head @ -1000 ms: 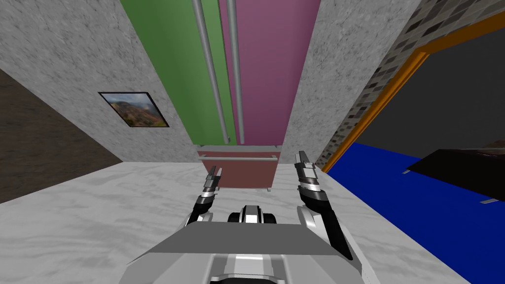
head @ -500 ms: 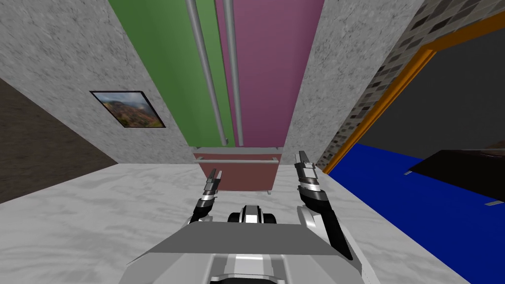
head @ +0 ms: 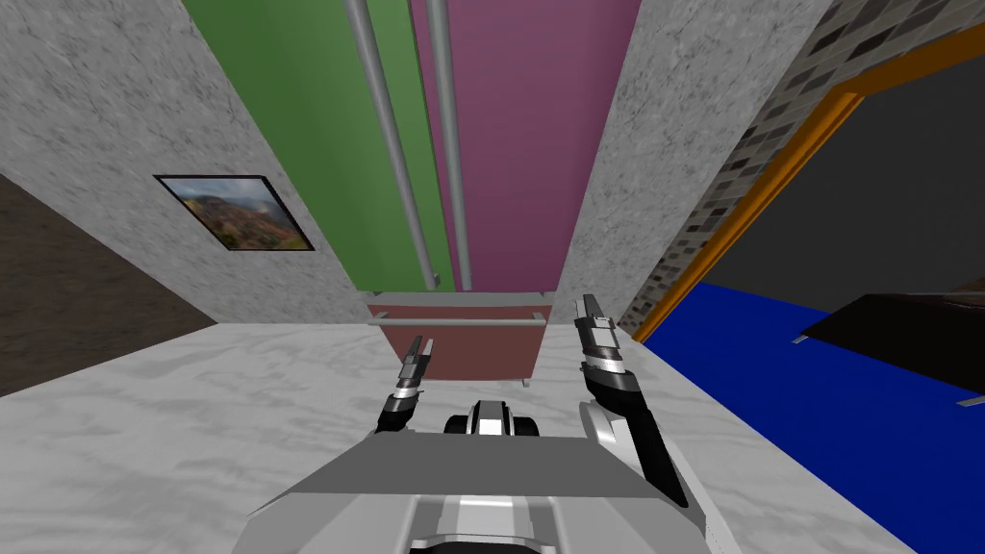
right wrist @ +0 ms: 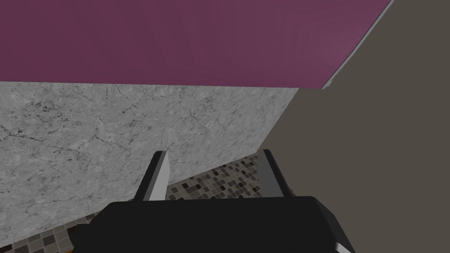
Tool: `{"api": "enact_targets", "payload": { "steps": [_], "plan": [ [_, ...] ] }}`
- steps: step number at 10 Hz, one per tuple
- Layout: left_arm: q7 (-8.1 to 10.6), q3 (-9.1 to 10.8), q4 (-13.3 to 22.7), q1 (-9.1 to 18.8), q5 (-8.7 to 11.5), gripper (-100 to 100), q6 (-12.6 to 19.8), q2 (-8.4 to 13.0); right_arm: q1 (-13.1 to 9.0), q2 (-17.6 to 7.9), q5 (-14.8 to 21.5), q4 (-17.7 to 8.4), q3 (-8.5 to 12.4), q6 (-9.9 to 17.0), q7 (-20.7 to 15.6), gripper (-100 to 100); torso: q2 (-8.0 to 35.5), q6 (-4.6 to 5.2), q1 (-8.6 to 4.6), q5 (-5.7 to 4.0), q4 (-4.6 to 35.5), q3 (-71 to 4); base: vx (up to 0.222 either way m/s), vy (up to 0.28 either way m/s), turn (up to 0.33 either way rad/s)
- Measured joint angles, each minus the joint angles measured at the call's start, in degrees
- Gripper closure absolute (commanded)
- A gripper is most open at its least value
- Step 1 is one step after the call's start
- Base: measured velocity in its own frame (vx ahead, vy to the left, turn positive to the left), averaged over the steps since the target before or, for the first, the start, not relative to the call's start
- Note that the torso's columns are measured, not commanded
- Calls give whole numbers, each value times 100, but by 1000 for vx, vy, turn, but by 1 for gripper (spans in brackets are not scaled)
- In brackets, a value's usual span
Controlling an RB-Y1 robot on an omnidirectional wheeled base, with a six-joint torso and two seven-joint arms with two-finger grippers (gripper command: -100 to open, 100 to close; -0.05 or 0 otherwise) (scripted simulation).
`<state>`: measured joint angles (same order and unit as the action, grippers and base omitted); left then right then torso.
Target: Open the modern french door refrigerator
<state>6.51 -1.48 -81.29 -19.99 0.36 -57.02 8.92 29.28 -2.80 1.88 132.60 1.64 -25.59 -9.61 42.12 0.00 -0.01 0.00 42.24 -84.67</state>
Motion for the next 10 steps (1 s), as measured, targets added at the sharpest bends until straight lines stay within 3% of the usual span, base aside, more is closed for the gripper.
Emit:
{"api": "enact_targets", "payload": {
  "steps": [2, 6, 10],
  "plan": [
    [31, 15, 361, 16, -13, -100, -276, 13, 0, 0, 0, 0, 0, 0, 0, 0, 14, 0, 2, 0, 3, 7, 124, -6, -9],
    [44, 32, 859, 115, -29, -100, -522, -17, -1, 0, 0, 0, 0, 0, 0, 0, 22, 0, 2, 1, 6, 14, 69, -4, -11],
    [62, 44, 1437, 179, -58, -100, -935, -241, 0, 0, 0, 0, 0, 0, 0, 0, 11, 0, -5, -1, 2, 5, 112, -6, -11]
  ]
}}
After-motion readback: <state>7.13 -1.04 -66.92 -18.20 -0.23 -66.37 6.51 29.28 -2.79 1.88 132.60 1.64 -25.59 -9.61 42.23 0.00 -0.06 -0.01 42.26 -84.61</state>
